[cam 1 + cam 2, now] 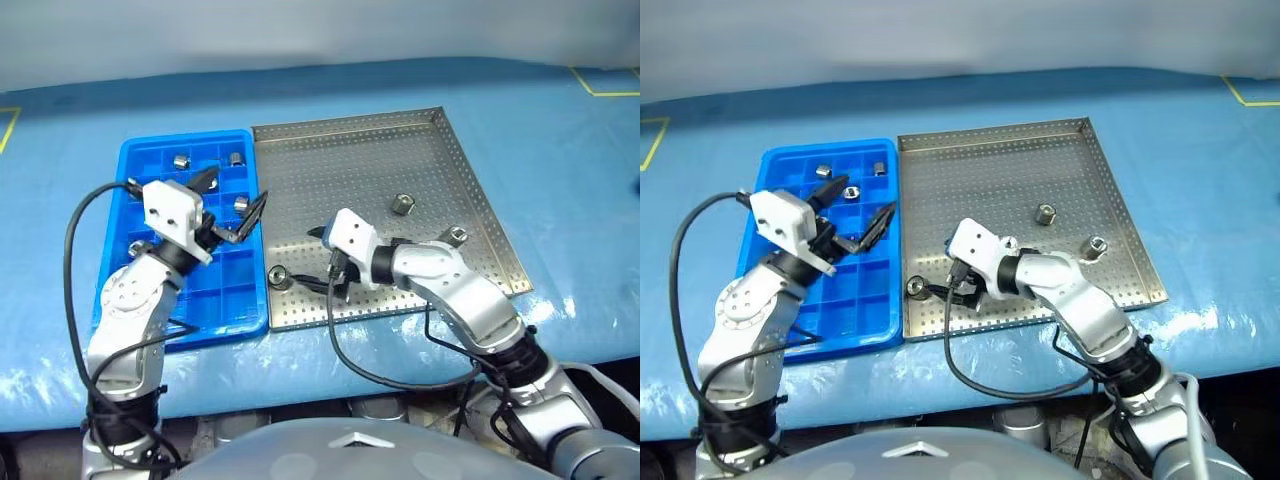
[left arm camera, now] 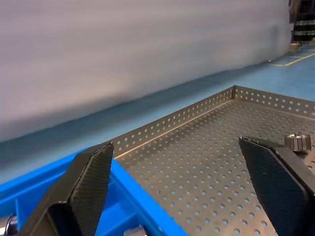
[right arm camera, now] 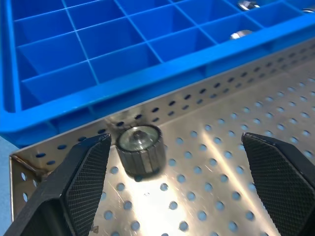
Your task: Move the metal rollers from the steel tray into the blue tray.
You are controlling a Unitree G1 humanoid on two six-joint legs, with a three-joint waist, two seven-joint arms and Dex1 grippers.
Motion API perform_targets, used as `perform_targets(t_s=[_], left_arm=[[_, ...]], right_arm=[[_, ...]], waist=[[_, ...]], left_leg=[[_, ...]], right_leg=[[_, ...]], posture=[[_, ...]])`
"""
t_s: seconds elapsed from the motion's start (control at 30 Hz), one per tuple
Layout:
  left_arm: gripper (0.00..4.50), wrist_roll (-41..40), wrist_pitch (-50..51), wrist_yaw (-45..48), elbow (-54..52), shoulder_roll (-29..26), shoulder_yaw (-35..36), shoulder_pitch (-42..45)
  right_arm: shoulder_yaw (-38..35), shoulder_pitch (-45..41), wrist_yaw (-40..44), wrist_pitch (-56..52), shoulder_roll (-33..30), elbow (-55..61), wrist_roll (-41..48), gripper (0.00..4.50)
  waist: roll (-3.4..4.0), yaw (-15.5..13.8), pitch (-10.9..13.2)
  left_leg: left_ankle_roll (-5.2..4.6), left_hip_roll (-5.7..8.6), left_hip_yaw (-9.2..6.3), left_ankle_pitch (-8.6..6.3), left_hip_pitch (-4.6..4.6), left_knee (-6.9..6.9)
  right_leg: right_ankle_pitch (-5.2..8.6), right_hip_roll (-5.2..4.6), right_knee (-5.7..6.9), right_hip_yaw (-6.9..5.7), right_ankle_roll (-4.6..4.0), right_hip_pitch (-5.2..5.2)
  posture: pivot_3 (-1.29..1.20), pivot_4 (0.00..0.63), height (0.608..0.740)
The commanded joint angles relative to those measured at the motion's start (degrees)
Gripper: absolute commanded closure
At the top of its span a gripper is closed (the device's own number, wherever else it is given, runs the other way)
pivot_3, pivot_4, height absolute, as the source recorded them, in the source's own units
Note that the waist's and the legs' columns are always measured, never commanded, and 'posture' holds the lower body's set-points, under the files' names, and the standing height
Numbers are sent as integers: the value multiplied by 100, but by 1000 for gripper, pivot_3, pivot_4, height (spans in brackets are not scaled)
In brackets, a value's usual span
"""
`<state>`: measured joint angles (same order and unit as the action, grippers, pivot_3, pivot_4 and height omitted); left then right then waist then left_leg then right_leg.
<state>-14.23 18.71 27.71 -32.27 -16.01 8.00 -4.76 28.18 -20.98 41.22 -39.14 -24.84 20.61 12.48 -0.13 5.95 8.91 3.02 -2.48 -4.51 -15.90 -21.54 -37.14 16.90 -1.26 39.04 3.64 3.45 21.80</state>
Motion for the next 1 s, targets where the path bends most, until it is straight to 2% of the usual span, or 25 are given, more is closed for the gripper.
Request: perform_targets(t_s=[0.03,0.27,0.4,0.7,0.77,0.87,1.0], left_arm=[[53,63,-526,-74,-419,-38,124,-448],[53,103,-931,-62,-691,-66,-11,-1447],[53,197,-1082,172,-662,-292,-203,-1855],[53,-37,-972,768,-572,-911,-540,-2123],[53,-85,-968,807,-564,-972,-544,-2129],[53,-115,-1023,764,-549,-958,-503,-2155],[53,-166,-1255,882,-233,-973,-412,-2147]], right_arm=[[209,-204,234,235,163,-169,-55,0],[345,-376,585,478,216,-614,-188,0],[324,-408,705,607,247,-944,-252,0],[186,-487,905,800,234,-1423,-325,0],[96,-456,1061,723,200,-1310,-152,0],[-334,-325,1477,451,164,-838,620,0],[-666,-241,1537,307,66,-616,933,0]], waist=[[0,-95,0],[1,-312,0],[2,-341,-1],[5,-387,-1],[6,-401,-2],[5,-441,-1],[10,-444,3]], left_leg=[[0,0,0,0,0,1],[0,1,-2,0,-1,4],[0,-2,-1,0,4,7],[0,-5,1,0,22,10],[0,-5,1,0,23,9],[0,-4,1,0,20,9],[-2,-5,1,-1,12,12]], right_leg=[[0,-1,-1,0,0,1],[0,-4,-5,-5,0,0],[0,0,-3,-6,-1,0],[-2,6,-2,-1,-7,-11],[-3,5,-3,-2,-7,-14],[-3,4,-6,-2,-7,-14],[-3,4,-12,-3,-7,-8]], posture=[[-5,150,740],[45,150,740],[55,150,740],[63,150,740],[64,150,740],[65,150,740],[61,150,740]])
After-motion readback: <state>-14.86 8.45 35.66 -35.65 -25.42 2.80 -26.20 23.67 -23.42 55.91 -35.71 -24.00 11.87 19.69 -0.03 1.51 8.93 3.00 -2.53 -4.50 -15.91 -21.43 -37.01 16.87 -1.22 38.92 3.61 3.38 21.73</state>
